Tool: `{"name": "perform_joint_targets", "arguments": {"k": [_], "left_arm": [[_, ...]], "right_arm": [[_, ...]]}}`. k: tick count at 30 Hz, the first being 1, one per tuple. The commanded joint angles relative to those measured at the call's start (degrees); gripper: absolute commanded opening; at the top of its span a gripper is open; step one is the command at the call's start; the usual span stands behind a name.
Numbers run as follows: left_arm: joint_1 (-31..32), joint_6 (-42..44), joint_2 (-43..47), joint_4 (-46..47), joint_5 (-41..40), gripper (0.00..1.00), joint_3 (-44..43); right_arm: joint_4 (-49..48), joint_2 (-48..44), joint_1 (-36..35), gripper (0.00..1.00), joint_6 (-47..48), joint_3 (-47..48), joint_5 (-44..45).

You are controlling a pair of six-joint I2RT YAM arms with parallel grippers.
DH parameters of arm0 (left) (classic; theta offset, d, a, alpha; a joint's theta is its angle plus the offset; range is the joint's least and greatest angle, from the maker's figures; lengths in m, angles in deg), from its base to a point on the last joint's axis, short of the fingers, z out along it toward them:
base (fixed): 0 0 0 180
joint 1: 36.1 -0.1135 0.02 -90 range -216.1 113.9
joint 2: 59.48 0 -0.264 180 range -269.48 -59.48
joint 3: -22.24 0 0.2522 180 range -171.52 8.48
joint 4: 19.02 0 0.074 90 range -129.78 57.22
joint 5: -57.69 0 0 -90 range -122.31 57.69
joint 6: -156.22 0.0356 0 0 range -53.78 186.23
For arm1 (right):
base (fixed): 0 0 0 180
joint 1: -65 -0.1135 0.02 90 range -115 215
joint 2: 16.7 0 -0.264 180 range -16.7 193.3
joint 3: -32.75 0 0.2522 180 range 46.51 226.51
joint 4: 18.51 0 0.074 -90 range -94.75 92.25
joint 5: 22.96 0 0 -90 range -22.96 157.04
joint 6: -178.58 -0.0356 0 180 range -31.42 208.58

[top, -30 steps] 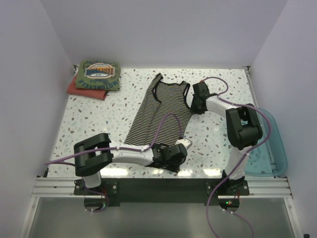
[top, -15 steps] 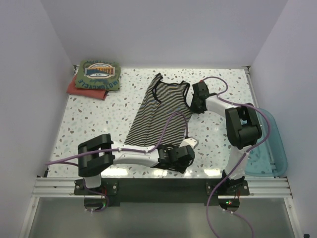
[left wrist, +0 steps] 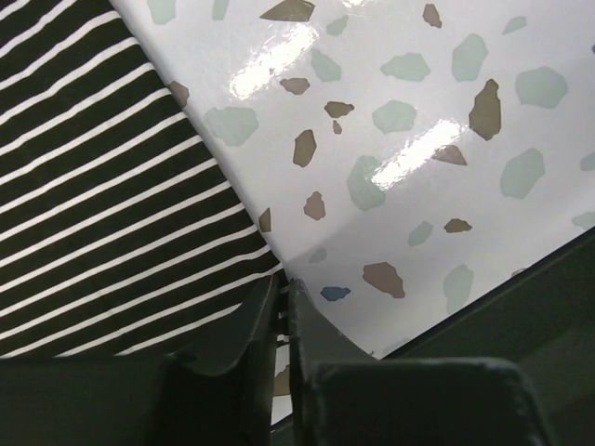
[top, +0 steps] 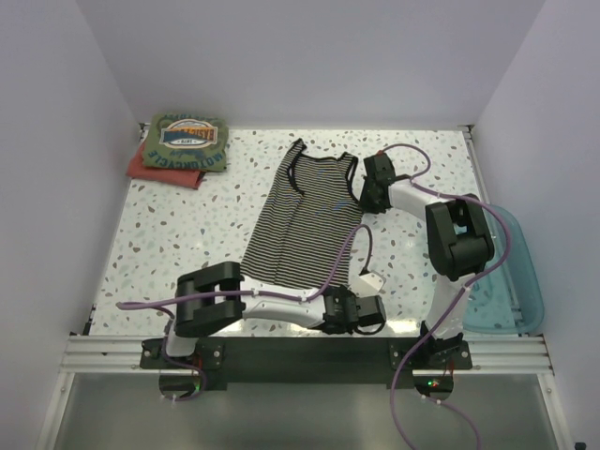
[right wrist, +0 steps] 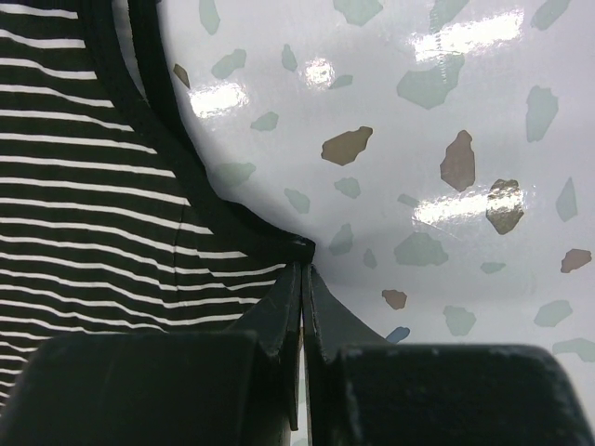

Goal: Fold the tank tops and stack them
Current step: Fold the tank top

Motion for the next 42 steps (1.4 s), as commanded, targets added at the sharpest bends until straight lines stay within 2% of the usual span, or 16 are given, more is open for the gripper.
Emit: {"name": "perform_joint_targets", "arguments": {"k": [1, 3, 4, 7, 14, 20, 28, 33, 42], "left_arm": [[0.73, -2.24, -1.09, -3.12, -2.93, 0.11, -1.08], [0.82, -2.33, -0.3, -3.12, -3.2, 0.01, -1.08], [0.91, -2.33, 0.31, -3.12, -3.55, 0.0, -0.99], [1.09, -1.97, 4.18, -1.02, -3.29, 0.0, 0.58], [1.0, -0.22, 13.24, 15.31, 5.23, 0.0, 8.41], [0.82, -1.18, 15.69, 18.76, 5.86, 0.0, 11.65], [-4.62, -9.26, 28.52, 28.06, 5.42, 0.0, 28.43], [-6.82, -12.95, 34.67, 29.4, 5.5, 0.0, 36.52], [-7.53, -18.93, 42.77, 24.04, 3.04, 0.0, 44.26]], "right_arm": [[0.5, 0.87, 0.21, 0.0, 0.11, 1.1, 0.84], [0.94, 0.69, 0.38, 0.0, 0.03, 1.01, 1.37], [1.12, 0.43, 0.65, 0.0, 0.03, 1.01, 1.46], [2.26, -0.89, 1.26, 0.0, 0.29, 0.92, 2.94], [5.34, -5.73, 2.23, 0.0, 1.26, 0.92, 7.08], [6.83, -7.13, 2.49, 0.0, 1.35, 1.71, 6.38], [7.97, -8.19, 0.3, 0.0, 0.2, 5.13, 3.48], [9.72, -4.95, -4.43, 0.0, -1.2, 11.1, 4.44], [12.02, 5.51, -12.18, 0.0, -3.49, 22.97, 6.29]]}}
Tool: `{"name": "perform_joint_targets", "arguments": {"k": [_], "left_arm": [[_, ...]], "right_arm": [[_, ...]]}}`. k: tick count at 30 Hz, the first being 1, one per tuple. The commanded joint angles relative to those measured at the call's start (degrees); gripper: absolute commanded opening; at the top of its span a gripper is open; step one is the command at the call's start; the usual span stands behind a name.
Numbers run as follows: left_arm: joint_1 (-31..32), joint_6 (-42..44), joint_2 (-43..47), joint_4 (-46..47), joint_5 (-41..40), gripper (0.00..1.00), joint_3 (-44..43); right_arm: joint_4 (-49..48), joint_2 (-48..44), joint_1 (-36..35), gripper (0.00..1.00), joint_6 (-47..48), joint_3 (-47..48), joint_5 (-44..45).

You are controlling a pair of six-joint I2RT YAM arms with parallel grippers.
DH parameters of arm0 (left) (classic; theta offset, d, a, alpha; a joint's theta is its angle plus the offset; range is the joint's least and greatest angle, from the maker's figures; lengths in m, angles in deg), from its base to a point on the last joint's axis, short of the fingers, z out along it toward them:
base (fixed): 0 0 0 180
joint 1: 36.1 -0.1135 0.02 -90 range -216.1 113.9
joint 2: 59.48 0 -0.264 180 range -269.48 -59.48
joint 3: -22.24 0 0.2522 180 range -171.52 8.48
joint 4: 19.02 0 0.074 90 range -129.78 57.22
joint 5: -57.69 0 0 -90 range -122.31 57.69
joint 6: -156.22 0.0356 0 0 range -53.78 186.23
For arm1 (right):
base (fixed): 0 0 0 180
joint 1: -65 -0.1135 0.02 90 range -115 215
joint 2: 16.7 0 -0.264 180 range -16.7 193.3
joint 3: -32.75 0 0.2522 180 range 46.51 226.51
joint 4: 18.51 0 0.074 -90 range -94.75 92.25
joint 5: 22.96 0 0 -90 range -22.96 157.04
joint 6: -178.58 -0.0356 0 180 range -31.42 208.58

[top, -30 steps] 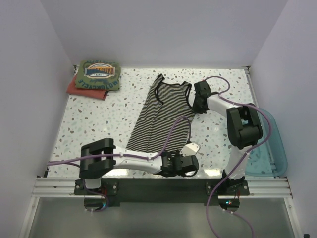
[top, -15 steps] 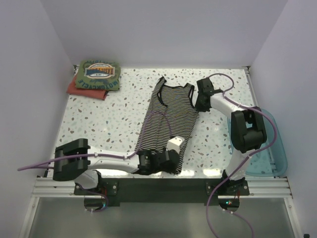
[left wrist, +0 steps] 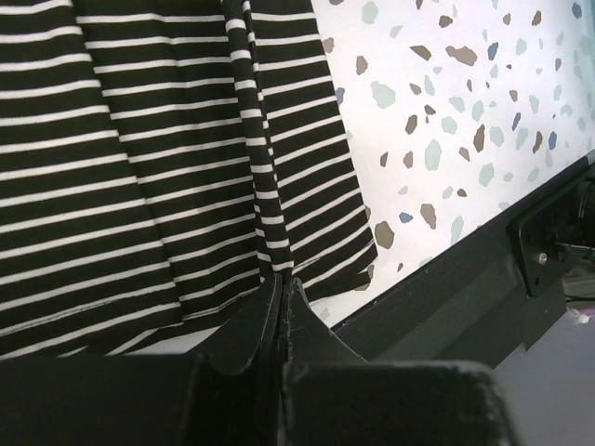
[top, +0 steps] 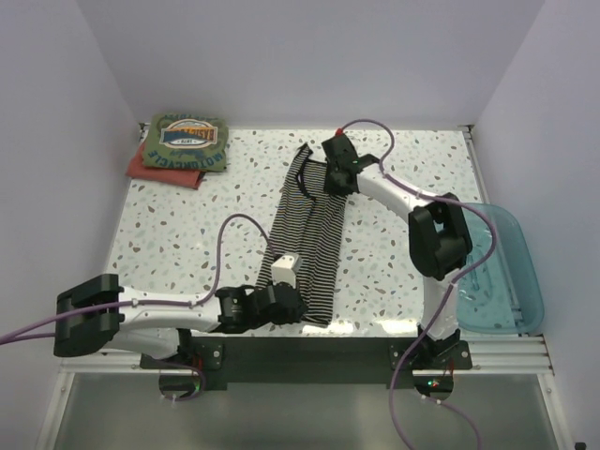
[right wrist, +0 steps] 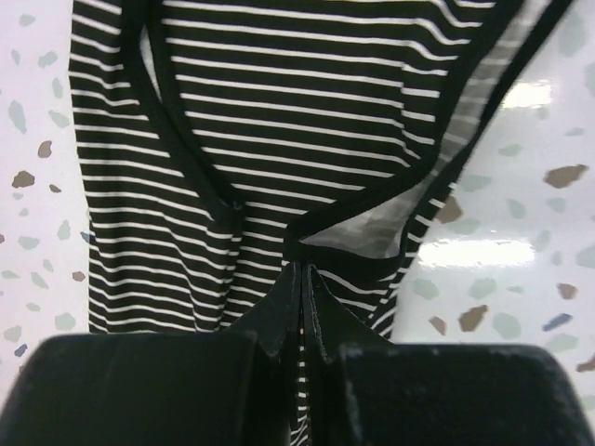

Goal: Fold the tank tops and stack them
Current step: Fold the tank top

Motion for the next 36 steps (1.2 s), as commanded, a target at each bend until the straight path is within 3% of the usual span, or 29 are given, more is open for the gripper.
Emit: {"name": "perform_joint_targets", "arguments": {"k": [1, 12, 27, 36], "left_arm": [[-0.05, -4.18, 3.75, -1.12, -1.61, 0.0, 2.59], [0.03, -7.61, 7.01, -4.46, -1.35, 0.0, 7.07], [-0.58, -8.76, 11.14, -12.89, -3.64, 0.0, 6.28], [-2.07, -5.24, 7.19, -11.06, -0.83, 0.0, 5.32]], "right_arm": [[1.22, 3.72, -1.43, 0.0, -1.74, 4.88, 1.99], [2.27, 9.27, -4.51, 0.0, -2.44, 10.42, 3.22], [0.43, 12.07, -5.12, 0.0, -1.48, 13.5, 3.92], [1.66, 12.96, -5.21, 0.0, -0.77, 13.68, 4.8]]}}
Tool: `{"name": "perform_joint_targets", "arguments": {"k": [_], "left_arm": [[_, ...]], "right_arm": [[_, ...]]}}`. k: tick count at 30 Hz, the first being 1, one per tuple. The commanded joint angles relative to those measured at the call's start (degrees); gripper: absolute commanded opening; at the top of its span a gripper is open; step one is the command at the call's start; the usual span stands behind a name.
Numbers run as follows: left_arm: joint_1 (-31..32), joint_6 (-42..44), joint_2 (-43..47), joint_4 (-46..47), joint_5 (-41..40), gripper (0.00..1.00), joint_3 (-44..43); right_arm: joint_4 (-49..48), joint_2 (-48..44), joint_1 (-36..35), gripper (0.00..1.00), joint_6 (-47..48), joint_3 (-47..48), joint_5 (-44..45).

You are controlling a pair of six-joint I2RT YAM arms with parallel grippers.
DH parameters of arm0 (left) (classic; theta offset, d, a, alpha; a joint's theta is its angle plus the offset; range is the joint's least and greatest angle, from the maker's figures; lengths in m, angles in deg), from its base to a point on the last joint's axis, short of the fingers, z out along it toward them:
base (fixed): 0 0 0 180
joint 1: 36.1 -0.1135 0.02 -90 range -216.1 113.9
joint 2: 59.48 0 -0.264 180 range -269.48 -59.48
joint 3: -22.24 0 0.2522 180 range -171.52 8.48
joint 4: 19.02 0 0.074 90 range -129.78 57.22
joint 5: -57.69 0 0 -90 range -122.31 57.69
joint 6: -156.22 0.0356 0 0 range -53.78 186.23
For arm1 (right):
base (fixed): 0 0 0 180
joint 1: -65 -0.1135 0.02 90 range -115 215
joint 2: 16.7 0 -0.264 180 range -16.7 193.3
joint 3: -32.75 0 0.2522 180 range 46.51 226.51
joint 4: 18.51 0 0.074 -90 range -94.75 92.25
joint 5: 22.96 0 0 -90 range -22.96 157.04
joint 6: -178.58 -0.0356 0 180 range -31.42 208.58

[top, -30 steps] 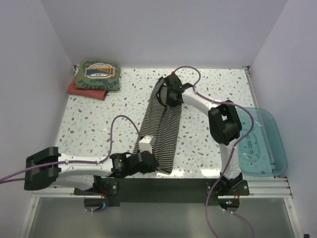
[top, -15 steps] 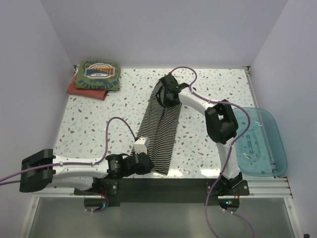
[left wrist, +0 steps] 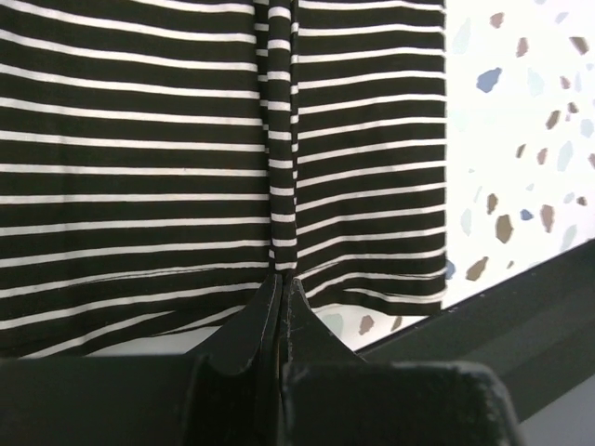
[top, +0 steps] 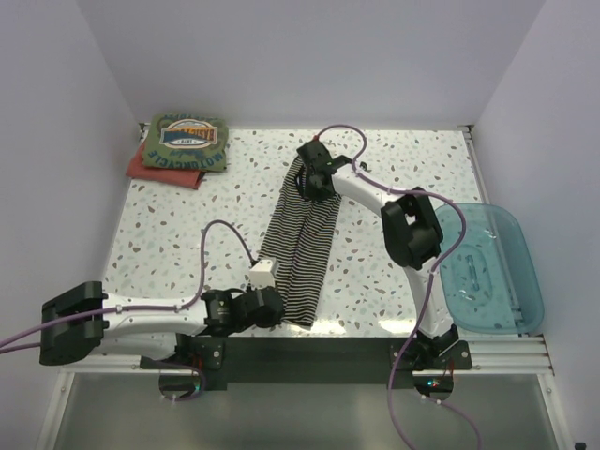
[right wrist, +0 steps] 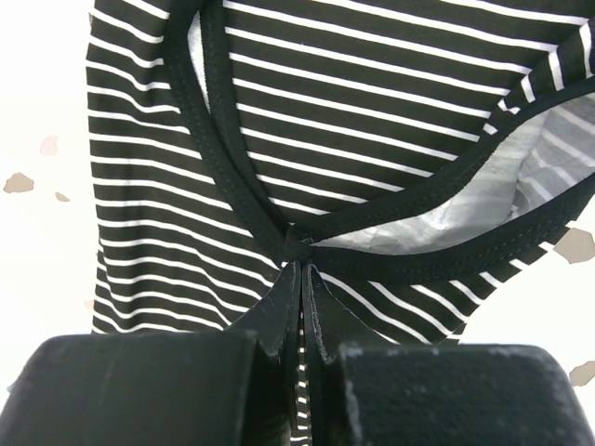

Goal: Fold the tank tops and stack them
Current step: Fold the tank top

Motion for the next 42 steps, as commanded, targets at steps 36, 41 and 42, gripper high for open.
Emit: {"name": "perform_joint_targets", "arguments": {"k": [36, 41, 42], "left_arm": [[-2.92, 18.85, -21.94, 5.92, 9.62, 0.02, -21.32], [-2.92, 19.72, -25.9, 7.15, 10.23, 0.0, -20.0], [-3.01, 19.82, -26.51, 7.24, 11.11, 0.0, -19.91]], "right_arm": [[-3.08, -7.1, 11.65, 0.51, 5.61, -1.95, 8.57], [-2.56, -2.44, 12.53, 0.51, 6.76, 3.32, 8.04], [-2.39, -1.48, 12.53, 0.51, 6.84, 4.03, 7.69]]}}
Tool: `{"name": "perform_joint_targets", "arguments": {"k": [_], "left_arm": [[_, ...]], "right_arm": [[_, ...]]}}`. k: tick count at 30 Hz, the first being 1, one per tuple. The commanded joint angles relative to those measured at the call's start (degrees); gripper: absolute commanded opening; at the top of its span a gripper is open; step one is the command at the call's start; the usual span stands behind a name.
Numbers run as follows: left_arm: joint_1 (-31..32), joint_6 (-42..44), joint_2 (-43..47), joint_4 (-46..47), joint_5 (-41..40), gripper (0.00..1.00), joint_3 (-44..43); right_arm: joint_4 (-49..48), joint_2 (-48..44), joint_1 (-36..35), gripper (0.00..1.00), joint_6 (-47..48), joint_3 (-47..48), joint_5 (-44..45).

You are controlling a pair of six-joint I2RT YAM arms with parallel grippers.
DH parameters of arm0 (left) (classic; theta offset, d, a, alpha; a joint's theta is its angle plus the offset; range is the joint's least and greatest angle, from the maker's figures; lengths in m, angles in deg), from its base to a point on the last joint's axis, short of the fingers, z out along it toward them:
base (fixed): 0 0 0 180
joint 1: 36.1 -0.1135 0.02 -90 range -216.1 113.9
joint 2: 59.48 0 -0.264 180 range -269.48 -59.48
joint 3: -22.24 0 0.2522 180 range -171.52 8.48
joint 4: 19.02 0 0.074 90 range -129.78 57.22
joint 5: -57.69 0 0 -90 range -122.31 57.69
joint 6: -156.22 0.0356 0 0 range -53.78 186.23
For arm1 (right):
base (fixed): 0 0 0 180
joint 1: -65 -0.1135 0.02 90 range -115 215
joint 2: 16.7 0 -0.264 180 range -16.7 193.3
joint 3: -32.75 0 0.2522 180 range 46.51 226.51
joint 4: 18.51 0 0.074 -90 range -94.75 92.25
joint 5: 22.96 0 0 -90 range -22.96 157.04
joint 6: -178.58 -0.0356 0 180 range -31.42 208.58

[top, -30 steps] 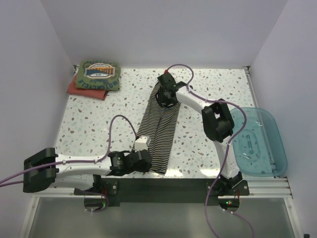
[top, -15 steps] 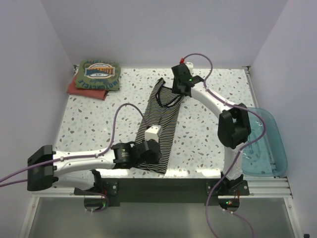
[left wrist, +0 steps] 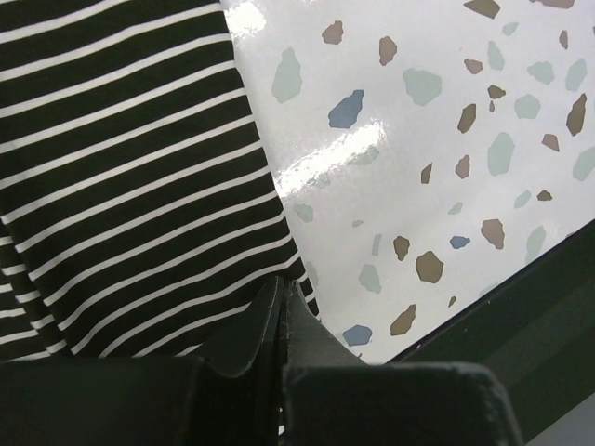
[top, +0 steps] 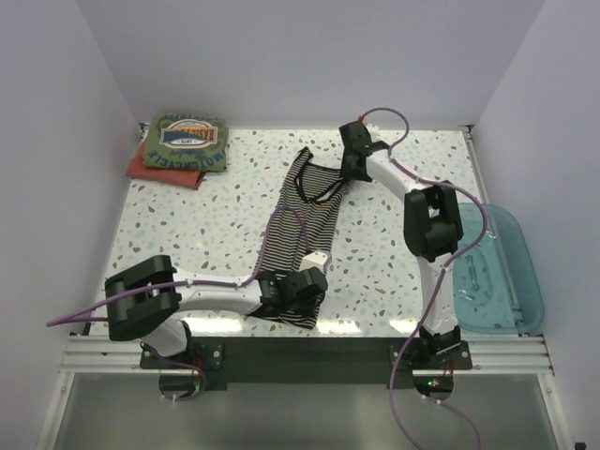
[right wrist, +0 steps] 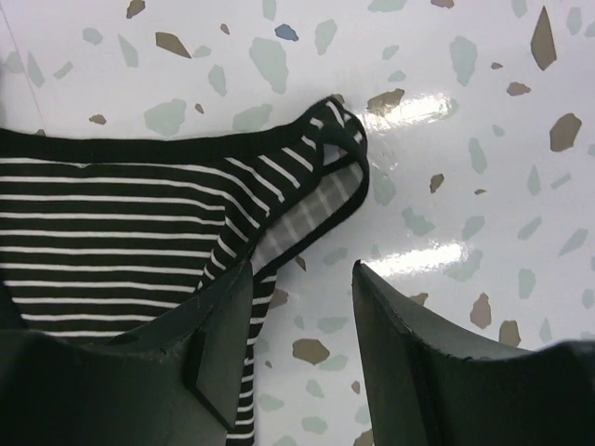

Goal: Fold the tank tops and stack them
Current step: Fold the tank top

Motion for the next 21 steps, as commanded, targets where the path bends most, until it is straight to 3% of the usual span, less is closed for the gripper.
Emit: {"name": "perform_joint_targets", "arguments": {"k": [1, 6, 12, 21], "left_arm": [[-0.3, 1.98, -2.53, 4.14, 1.98, 0.0, 0.19], [-0.3, 2.07, -4.74, 4.13, 3.82, 0.0, 1.16], [-0.21, 1.98, -5.53, 4.66, 6.9, 0.0, 3.0], [-0.03, 2.95, -5.53, 4.58, 10.07, 0.0, 4.5]], "right_arm": [[-0.57, 2.22, 0.16, 0.51, 1.57, 5.47, 0.17], [0.22, 5.31, 0.69, 0.45, 1.93, 9.25, 1.75], [2.5, 9.96, 1.39, 0.18, 3.77, 16.54, 3.42], [0.41, 12.78, 1.39, 0.03, 5.36, 21.39, 0.27]]}}
